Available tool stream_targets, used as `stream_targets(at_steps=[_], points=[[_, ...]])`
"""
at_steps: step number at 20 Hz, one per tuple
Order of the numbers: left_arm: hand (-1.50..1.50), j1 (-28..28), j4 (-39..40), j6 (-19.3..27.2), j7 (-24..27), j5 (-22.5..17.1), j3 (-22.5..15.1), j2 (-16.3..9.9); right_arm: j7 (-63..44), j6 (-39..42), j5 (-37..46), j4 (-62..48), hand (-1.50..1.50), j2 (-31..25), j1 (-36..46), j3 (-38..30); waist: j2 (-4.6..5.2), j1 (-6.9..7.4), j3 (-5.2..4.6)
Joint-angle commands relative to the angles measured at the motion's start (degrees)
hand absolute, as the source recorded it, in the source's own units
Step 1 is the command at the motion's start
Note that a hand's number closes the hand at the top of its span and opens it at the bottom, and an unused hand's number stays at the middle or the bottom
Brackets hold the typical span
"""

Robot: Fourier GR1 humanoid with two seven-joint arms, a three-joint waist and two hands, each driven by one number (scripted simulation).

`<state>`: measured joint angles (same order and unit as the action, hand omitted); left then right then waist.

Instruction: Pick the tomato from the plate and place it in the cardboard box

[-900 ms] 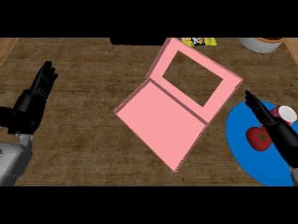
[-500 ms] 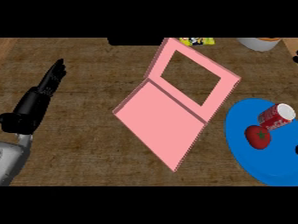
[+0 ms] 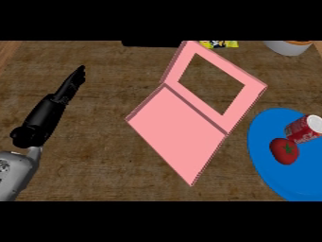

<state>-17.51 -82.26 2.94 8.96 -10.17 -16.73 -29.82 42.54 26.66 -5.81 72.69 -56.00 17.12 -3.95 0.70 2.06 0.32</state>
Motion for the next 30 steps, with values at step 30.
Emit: stream_targets(at_steps=[30], points=[[0.0,4.12,-5.38,-1.64,-4.41,7.24,4.14,5.67,-7.55,-7.08,48.6,23.67,-1.5,-2.36,-11.29,19.45,-0.63,-1.79,-0.31]])
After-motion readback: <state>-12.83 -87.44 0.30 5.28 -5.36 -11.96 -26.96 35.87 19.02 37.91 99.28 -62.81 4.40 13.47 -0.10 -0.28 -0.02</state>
